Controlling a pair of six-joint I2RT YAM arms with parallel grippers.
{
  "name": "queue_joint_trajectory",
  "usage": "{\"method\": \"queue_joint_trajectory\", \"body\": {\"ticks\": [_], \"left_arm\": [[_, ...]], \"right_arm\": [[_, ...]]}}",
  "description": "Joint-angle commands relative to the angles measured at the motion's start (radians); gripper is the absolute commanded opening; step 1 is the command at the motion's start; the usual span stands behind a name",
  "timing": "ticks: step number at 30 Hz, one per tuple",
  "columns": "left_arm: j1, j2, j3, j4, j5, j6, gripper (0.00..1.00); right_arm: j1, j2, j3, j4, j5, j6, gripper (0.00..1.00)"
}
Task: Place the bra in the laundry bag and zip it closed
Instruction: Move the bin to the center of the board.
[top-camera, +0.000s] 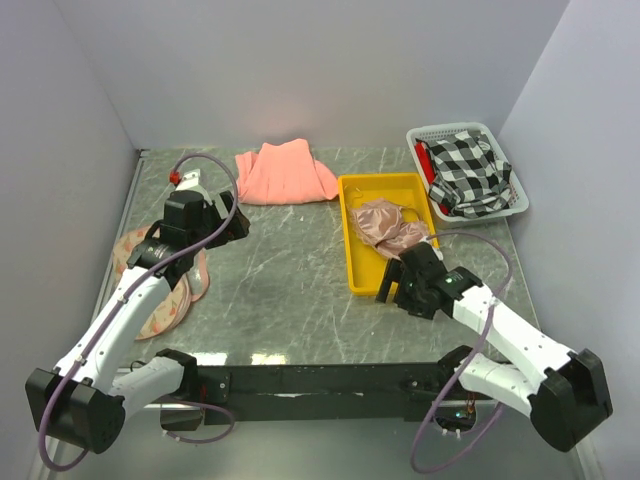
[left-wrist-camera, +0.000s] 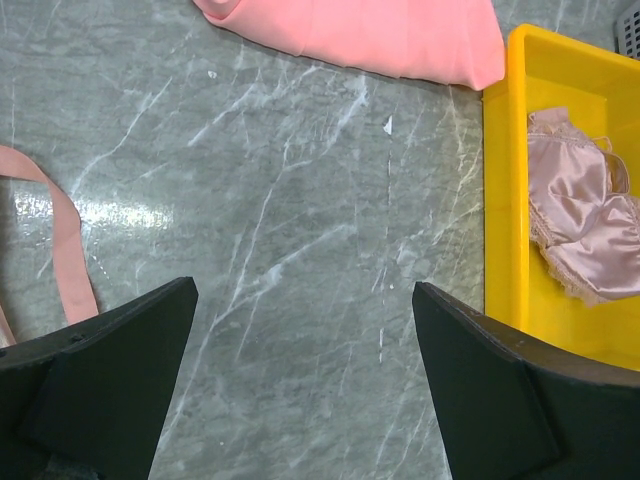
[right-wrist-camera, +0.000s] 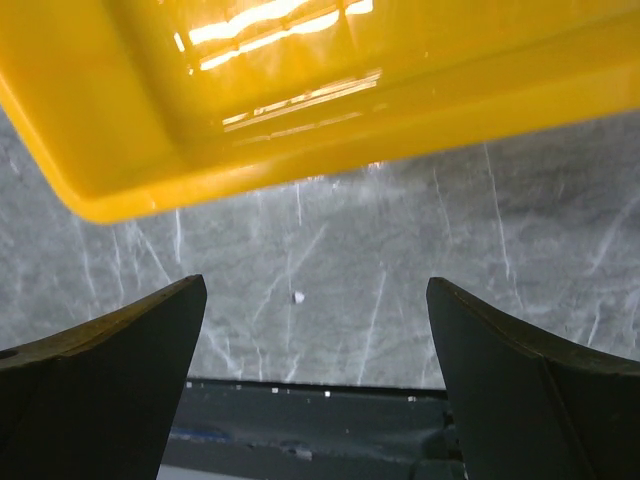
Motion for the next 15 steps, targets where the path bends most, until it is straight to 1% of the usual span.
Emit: {"method": "queue_joint_trajectory", "body": {"ticks": [1, 6, 15], "left_arm": [[0.001, -0.008, 0.002, 0.041, 0.006, 0.024, 0.97], [0.001, 0.006, 0.008, 0.036, -0.001, 0.018, 0.97], [0.001, 0.0, 0.002, 0.044, -0.015, 0.019, 0.97]], "right_arm": [[0.007, 0.069, 0.006, 0.075, 0.075, 0.018, 1.0], [0.007, 0.111, 0.02, 0.111, 0.128, 0.0, 1.0], [0.002, 0.197, 0.078, 0.119, 0.224, -0.032, 1.0]]}}
